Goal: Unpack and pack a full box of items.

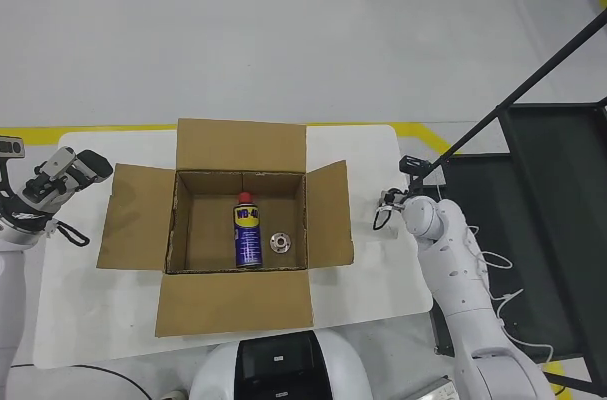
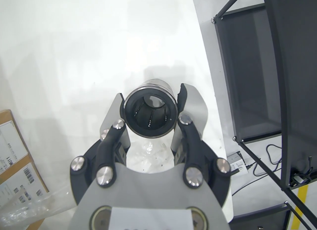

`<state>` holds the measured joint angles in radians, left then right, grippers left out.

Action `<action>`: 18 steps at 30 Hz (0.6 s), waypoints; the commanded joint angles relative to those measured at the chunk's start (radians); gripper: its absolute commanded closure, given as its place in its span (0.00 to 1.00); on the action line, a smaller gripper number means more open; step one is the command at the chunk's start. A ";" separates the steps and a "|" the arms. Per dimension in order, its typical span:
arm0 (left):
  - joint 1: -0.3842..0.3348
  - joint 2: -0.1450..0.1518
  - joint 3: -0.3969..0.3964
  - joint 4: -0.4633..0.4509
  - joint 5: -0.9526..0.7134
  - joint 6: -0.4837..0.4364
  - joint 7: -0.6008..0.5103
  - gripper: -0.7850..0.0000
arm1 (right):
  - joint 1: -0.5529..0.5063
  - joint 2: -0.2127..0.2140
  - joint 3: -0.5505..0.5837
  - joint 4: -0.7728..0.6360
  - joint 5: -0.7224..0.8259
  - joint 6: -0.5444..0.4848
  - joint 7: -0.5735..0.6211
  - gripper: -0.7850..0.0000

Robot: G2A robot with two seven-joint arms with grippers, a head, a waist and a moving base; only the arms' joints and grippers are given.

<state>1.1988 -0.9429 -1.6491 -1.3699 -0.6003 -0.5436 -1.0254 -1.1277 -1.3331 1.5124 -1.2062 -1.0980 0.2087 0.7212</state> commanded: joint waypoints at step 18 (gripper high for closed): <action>0.000 0.000 0.000 0.000 0.000 0.000 0.000 0.00 | -0.162 0.016 0.102 -0.460 0.114 0.033 0.027 0.00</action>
<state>1.1988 -0.9429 -1.6491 -1.3699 -0.6003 -0.5436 -1.0254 -1.2736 -1.3189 1.6034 -1.5885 -0.9888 0.2367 0.7406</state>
